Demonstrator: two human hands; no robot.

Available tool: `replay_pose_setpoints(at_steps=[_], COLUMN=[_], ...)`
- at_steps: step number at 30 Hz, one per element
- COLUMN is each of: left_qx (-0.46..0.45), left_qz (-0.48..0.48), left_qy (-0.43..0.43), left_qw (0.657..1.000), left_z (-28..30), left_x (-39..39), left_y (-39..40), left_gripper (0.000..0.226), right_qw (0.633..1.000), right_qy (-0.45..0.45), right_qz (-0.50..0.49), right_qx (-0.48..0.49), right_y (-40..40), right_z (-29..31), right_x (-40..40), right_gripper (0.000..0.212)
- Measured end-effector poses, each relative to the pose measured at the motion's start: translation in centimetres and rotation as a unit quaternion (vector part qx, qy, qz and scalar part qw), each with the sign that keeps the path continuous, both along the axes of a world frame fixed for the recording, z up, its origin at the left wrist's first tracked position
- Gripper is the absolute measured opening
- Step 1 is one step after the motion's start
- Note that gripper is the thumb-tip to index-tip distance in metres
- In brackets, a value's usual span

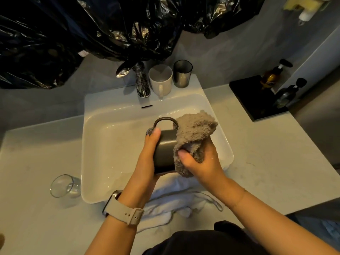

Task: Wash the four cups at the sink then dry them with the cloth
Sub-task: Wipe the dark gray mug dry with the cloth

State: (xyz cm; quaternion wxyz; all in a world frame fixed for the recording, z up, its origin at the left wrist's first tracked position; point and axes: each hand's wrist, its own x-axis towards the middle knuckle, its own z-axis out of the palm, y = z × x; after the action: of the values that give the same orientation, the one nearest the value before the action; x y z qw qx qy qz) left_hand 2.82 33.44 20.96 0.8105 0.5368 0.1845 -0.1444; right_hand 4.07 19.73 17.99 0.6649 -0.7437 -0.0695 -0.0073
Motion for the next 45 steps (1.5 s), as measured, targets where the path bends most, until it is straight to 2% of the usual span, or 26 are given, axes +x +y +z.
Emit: replay_pose_setpoints(at_steps=[2, 5, 7, 8, 11, 13, 16, 18, 19, 21, 23, 24, 25, 28, 30, 31, 34, 36, 38, 40, 45], left_qx=[0.047, 0.141, 0.161, 0.157, 0.134, 0.099, 0.013, 0.026, 0.046, 0.119, 0.229, 0.258, 0.26, 0.158, 0.085, 0.065, 0.049, 0.038, 0.027, 0.033, 0.104], left_qz=[0.021, 0.045, 0.05, 0.06, 0.086, 0.089, 0.074, 0.074, 0.088, 0.117, 0.105, 0.089, 0.083, 0.106, 0.126, 0.133, 0.161, 0.162, 0.154, 0.143, 0.108], left_qy=[-0.043, -0.127, -0.149, -0.149, -0.108, -0.037, 0.076, 0.086, 0.07, -0.005, -0.079, -0.09, -0.089, -0.036, 0.027, 0.051, 0.076, 0.083, 0.084, 0.073, -0.046], left_qw=[0.998, 0.981, 0.974, 0.974, 0.981, 0.99, 0.994, 0.993, 0.993, 0.986, 0.965, 0.958, 0.958, 0.981, 0.988, 0.988, 0.983, 0.983, 0.984, 0.986, 0.988], left_z=[-0.4, -1.5, -1.9, -2.0, -1.8, -1.2, -0.9, -0.8, -0.7, -0.9, -1.2, -1.2, -1.2, -1.0, -0.7, -0.8, -0.7, -0.6, -0.4, -0.4, 0.0], left_x=[-0.1, -0.5, -0.8, -0.9, -0.8, -0.5, 0.1, 0.1, 0.0, -0.3, -0.6, -0.7, -0.7, -0.2, 0.3, 0.4, 0.5, 0.6, 0.4, 0.3, 0.5], left_y=[-0.1, -0.5, -0.8, -0.9, -0.7, -0.4, 0.3, -0.2, -0.6, -1.4, -1.7, -1.7, -1.6, -0.8, -0.3, -0.1, 0.0, 0.0, 0.0, 0.0, -0.1], left_gripper=[0.056, 0.045, 0.044, 0.045, 0.047, 0.046, 0.037, 0.04, 0.04, 0.034, 0.039, 0.04, 0.039, 0.036, 0.042, 0.046, 0.049, 0.041, 0.033, 0.036, 0.035], right_qw=[0.999, 0.987, 0.968, 0.964, 0.968, 0.972, 0.969, 0.974, 0.979, 0.979, 0.941, 0.925, 0.925, 0.969, 0.982, 0.984, 0.992, 0.995, 0.993, 0.991, 0.987], right_qy=[0.014, 0.148, 0.234, 0.25, 0.227, 0.198, 0.161, 0.142, 0.139, 0.174, 0.277, 0.309, 0.315, 0.238, 0.178, 0.158, 0.122, 0.099, 0.08, 0.076, 0.144], right_qz=[0.029, 0.062, 0.083, 0.09, 0.107, 0.128, 0.172, 0.159, 0.137, 0.096, 0.071, 0.066, 0.062, 0.046, 0.058, 0.062, 0.024, -0.022, -0.07, -0.082, -0.024], right_qx=[0.002, 0.025, 0.026, 0.025, 0.009, -0.019, -0.073, -0.079, -0.055, 0.052, 0.181, 0.21, 0.202, 0.049, -0.035, -0.045, -0.012, 0.012, 0.043, 0.07, 0.072], right_y=[-0.2, -0.1, 0.0, 0.0, 0.1, -0.1, -0.8, -0.7, -0.4, 0.1, 0.6, 0.8, 1.0, 1.2, 1.2, 1.1, 1.1, 1.2, 1.1, 0.9, 0.8], right_z=[0.1, 0.9, 1.1, 1.1, 1.0, 1.0, 0.9, 1.0, 1.2, 1.3, 1.6, 1.6, 1.5, 1.1, 1.5, 1.5, 1.3, 0.8, 0.5, 0.7, 2.5], right_x=[0.3, 1.2, 1.7, 1.8, 1.4, 0.8, 0.3, 0.3, 0.4, 0.8, 1.2, 1.2, 1.1, 0.5, -0.1, -0.3, -1.2, -2.1, -3.0, -3.2, -0.9], right_gripper=[0.044, 0.055, 0.067, 0.069, 0.065, 0.058, 0.067, 0.067, 0.065, 0.056, 0.045, 0.041, 0.041, 0.054, 0.05, 0.044, 0.016, 0.005, 0.004, 0.004, 0.034])
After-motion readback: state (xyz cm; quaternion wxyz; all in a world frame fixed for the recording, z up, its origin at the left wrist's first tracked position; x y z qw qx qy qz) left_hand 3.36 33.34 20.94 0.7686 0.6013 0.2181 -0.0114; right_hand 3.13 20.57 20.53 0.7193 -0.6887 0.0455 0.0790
